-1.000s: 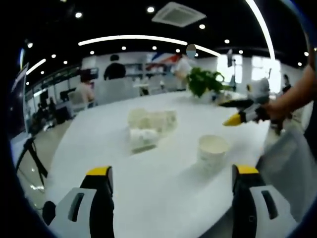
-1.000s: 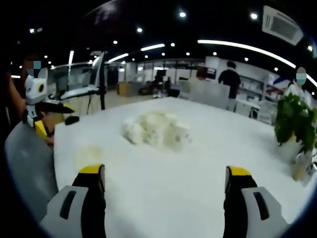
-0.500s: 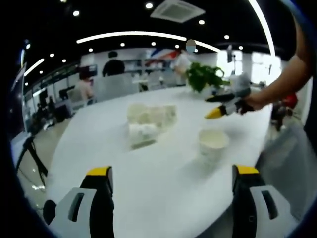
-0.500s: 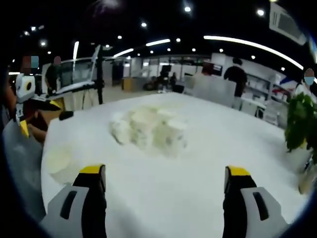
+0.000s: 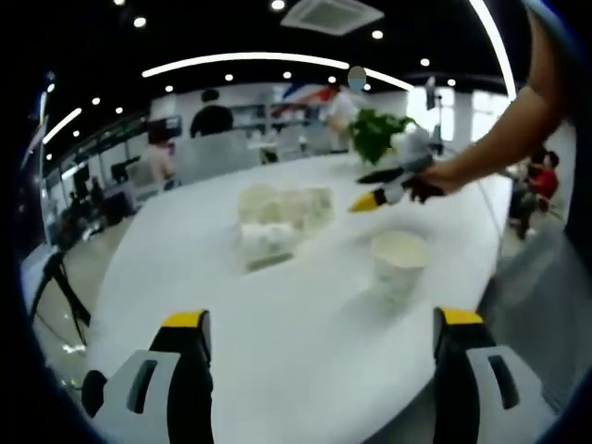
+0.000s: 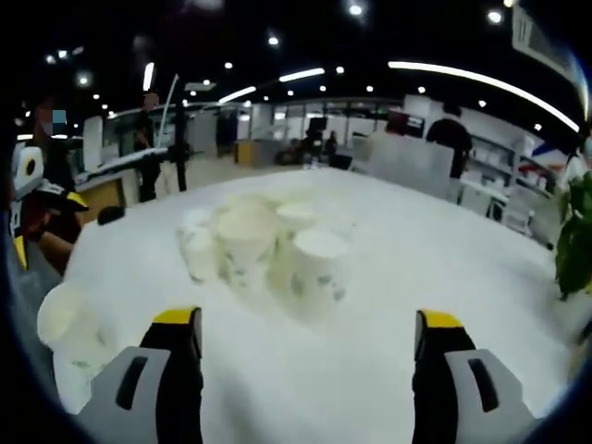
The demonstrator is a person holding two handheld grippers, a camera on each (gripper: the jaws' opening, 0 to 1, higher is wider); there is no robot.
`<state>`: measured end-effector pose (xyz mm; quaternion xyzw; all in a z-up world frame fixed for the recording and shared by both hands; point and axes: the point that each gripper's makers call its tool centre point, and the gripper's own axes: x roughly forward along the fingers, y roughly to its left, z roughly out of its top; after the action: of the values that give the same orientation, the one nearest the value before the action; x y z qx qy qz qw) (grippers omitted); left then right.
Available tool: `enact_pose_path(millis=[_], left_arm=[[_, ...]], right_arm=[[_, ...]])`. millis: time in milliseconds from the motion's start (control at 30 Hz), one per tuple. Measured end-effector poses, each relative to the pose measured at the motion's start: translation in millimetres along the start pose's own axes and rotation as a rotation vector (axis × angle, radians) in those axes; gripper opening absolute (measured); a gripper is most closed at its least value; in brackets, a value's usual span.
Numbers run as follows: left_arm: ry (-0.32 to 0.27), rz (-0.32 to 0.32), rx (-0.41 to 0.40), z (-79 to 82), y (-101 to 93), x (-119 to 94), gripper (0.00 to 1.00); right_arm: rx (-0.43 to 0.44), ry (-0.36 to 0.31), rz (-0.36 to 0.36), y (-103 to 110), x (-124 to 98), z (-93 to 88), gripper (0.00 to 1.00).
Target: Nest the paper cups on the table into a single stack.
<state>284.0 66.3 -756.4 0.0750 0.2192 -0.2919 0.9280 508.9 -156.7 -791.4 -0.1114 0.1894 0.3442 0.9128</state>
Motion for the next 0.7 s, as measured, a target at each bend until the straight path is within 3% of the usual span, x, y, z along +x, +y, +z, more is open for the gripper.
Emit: enact_pose_path(millis=[233, 367, 700], left_arm=[[0.009, 0.005, -0.006, -2.1, 1.9, 1, 0.98], [0.017, 0.005, -0.015, -5.0, 3.5, 2, 0.98], [0.030, 0.007, -0.018, -8.3, 4.2, 3, 0.98]], right_arm=[[-0.004, -0.002, 0.020, -6, 31, 8.1, 0.86], [-0.012, 0.033, 0.000, -16, 47, 2.9, 0.78], [0.030, 0.059, 0.012, -18, 66, -2.4, 0.60]])
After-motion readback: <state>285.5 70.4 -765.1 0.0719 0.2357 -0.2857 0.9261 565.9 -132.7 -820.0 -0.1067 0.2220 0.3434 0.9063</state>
